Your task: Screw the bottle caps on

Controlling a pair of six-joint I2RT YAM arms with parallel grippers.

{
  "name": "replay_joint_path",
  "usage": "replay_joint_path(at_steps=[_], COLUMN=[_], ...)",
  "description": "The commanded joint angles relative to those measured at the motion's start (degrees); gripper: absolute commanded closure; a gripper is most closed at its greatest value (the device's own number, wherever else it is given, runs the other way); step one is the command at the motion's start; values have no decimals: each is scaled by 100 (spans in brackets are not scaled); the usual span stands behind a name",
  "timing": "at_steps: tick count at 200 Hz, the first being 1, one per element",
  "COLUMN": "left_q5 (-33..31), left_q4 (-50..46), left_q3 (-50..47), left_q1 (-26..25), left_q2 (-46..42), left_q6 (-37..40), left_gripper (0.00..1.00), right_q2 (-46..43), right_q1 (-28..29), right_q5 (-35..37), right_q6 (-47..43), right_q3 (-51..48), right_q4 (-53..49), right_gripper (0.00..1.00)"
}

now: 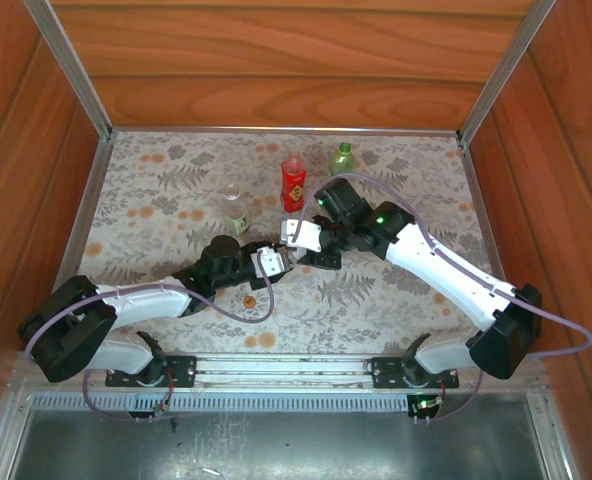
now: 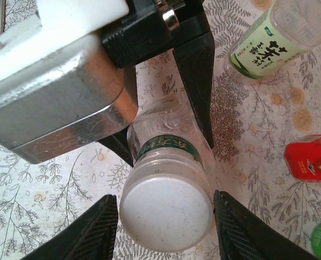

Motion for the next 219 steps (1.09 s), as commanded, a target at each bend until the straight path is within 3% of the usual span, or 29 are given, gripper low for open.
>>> replay_joint_path(at_steps=[1,30,50,66,95,107,118,138,190,219], left_q5=[140,108,39,-47,-98,-90,-64,-29,-11,50], left_q4=[71,66,66,66,66,66,66,66,68,67], left_q3=[-12,-21,-14,0,67,102,144,178,101,85], left_q1=[-16,-24,-19,-19,-17,-19,-19,-16,-19,-24], left_q2=[-109,-107,-130,-130,-58,0,41,77,27,27], left_q6=[111,116,99,98,132,138,142,151,61,46], left_gripper=[52,52,52,52,52,52,52,52,52,52], right_q2=[58,59,17,-77,-228,-273,-314,-423,-959,-1392], right_q1=[30,33,33,33,33,33,33,33,15,17], right_q5=[-134,-116,43,473,1688,1598,1150,937,1031,595], right_q6=[-174,20,719,1969,5073,6198,6563,6425,3959,2534], right_q3=[161,184,127,-58,-304,-334,-384,-472,-855,-1217], right_q4=[-29,-74,53,493,1130,1041,1020,887,940,1254], right_gripper=[56,68,74,85,94,95,91,81,40,34])
